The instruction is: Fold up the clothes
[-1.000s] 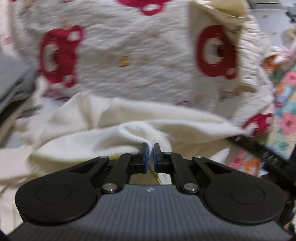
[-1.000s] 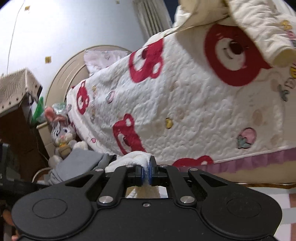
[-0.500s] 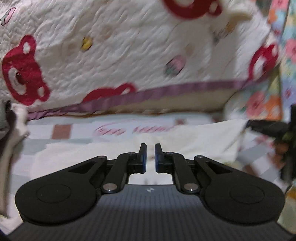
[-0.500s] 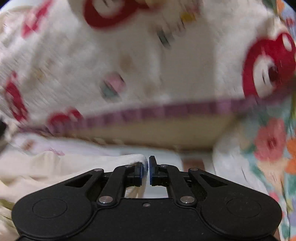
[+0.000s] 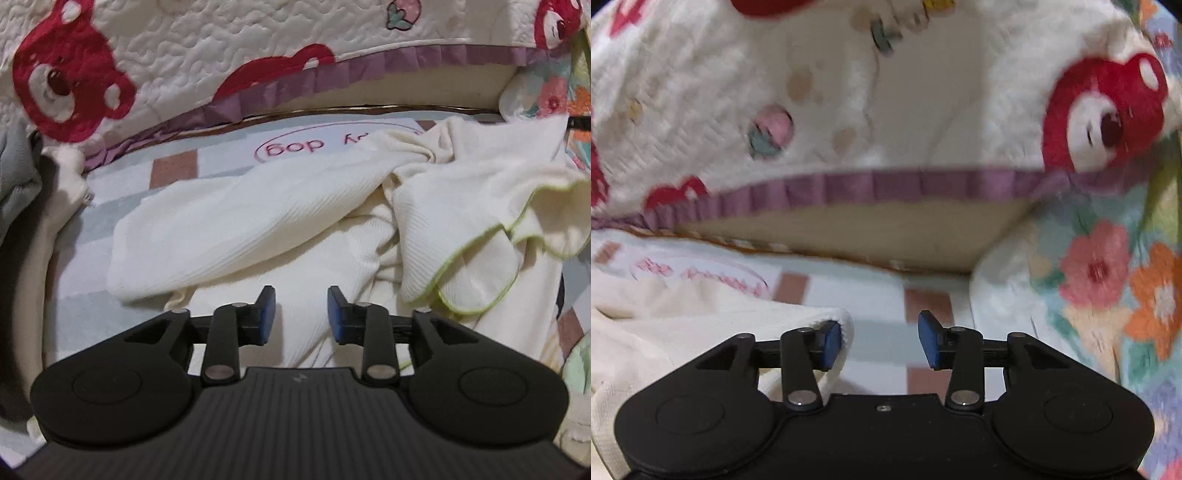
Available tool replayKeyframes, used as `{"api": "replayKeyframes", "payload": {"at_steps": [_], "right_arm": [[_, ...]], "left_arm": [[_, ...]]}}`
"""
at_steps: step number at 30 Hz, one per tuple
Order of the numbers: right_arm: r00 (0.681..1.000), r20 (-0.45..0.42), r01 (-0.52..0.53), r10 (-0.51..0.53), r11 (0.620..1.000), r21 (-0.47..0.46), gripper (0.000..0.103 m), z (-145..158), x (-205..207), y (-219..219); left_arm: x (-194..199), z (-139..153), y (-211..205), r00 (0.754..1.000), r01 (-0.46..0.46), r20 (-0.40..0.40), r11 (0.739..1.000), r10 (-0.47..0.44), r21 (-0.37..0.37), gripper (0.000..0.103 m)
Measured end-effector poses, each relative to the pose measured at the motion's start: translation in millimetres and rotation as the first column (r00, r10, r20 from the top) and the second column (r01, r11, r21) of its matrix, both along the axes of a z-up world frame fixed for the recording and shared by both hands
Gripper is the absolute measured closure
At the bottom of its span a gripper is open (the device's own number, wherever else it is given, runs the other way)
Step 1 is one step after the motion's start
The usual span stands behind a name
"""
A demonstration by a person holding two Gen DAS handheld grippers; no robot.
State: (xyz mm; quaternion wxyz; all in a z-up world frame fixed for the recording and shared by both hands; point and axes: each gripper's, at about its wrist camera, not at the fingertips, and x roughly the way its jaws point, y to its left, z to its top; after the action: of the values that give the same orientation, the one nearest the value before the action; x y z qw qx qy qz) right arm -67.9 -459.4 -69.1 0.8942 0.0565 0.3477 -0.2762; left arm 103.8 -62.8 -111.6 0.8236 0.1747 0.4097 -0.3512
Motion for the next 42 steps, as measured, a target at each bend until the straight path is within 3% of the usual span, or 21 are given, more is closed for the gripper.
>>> {"api": "replayKeyframes", "payload": {"at_steps": [2, 6, 8, 12, 14, 19, 23, 26, 32, 33, 34, 35, 36, 39, 40, 42], "right_arm": [[0.999, 0.015, 0.041, -0.042, 0.995, 0.087, 0.057, -6.9, -11.5, -5.7], [0.983, 0.091, 0.128, -0.157, 0.957, 0.258, 0.057, -15.3, -43.6, -20.6], [0.98, 0.079, 0.155, -0.181, 0.952, 0.265, 0.057, -18.5, -54.0, -23.2], [0.994, 0.002, 0.11, -0.11, 0.99, 0.083, 0.055, -23.2, -56.0, 1.9], [0.997, -0.005, 0.079, -0.079, 0.994, 0.076, 0.055, -24.4, -55.0, 6.8], [0.992, 0.076, 0.076, -0.098, 0.965, 0.252, 0.054, -21.5, -68.6, -5.5], [0.993, 0.064, 0.081, -0.097, 0.971, 0.226, 0.051, -23.0, -79.9, 1.8], [0.998, 0.051, 0.019, -0.036, 0.953, 0.301, 0.049, -36.1, -84.5, 10.4], [0.989, 0.017, -0.138, 0.147, 0.869, 0.475, 0.049, -80.2, -83.8, 50.4], [0.986, 0.015, -0.154, 0.169, 0.855, 0.495, 0.049, -86.3, -82.8, 57.4], [0.983, 0.017, -0.167, 0.185, 0.839, 0.518, 0.049, -91.6, -81.5, 63.3], [0.981, 0.024, -0.174, 0.192, 0.82, 0.544, 0.049, -95.5, -79.7, 67.1], [0.98, 0.032, -0.181, 0.198, 0.803, 0.568, 0.049, -98.7, -78.0, 71.1], [0.976, 0.034, -0.194, 0.214, 0.79, 0.582, 0.045, -104.3, -69.8, 83.2], [0.976, 0.023, -0.19, 0.215, 0.801, 0.568, 0.044, -105.8, -66.5, 86.6], [0.982, -0.032, -0.148, 0.187, 0.862, 0.484, 0.043, -106.7, -58.5, 89.6]], "left_arm": [[-2.4, -1.4, -8.8, 1.0, 0.02, 0.019, 1.0, -0.02, -0.009, 0.058], [-7.3, -11.2, -17.4, 0.997, 0.069, -0.02, 0.998, -0.069, -0.012, 0.054], [-11.0, -16.9, -19.9, 0.996, 0.085, -0.003, 0.996, -0.085, 0.013, 0.053], [-9.9, -27.6, -20.1, 0.997, 0.072, -0.009, 0.997, -0.072, 0.036, 0.053], [-7.6, -30.7, -18.8, 0.998, 0.054, -0.017, 0.998, -0.053, 0.039, 0.053], [-6.1, -34.3, -17.1, 0.999, 0.03, -0.013, 0.998, -0.03, 0.05, 0.052], [-4.3, -36.6, -16.4, 1.0, 0.007, 0.003, 0.998, -0.007, 0.067, 0.051], [0.8, -40.5, -15.0, 0.999, -0.041, 0.037, 0.995, 0.037, 0.096, 0.05], [6.7, -48.5, -9.9, 0.996, -0.081, 0.042, 0.994, 0.078, 0.068, 0.045], [5.0, -48.7, -10.8, 0.996, -0.074, 0.053, 0.994, 0.07, 0.074, 0.046], [2.5, -47.8, -12.6, 0.996, -0.058, 0.069, 0.994, 0.052, 0.088, 0.06], [-0.2, -46.4, -14.5, 0.996, -0.042, 0.086, 0.994, 0.033, 0.102, 0.086], [-3.8, -42.4, -17.2, 0.994, -0.021, 0.111, 0.993, 0.009, 0.114, 0.091], [-11.0, -24.7, -22.1, 0.98, -0.016, 0.201, 0.992, -0.009, 0.124, 0.094], [-12.3, -17.2, -22.2, 0.973, -0.026, 0.232, 0.993, -0.002, 0.115, 0.094], [-11.4, -2.6, -20.4, 0.962, -0.042, 0.272, 0.995, 0.014, 0.094, 0.094]]}}
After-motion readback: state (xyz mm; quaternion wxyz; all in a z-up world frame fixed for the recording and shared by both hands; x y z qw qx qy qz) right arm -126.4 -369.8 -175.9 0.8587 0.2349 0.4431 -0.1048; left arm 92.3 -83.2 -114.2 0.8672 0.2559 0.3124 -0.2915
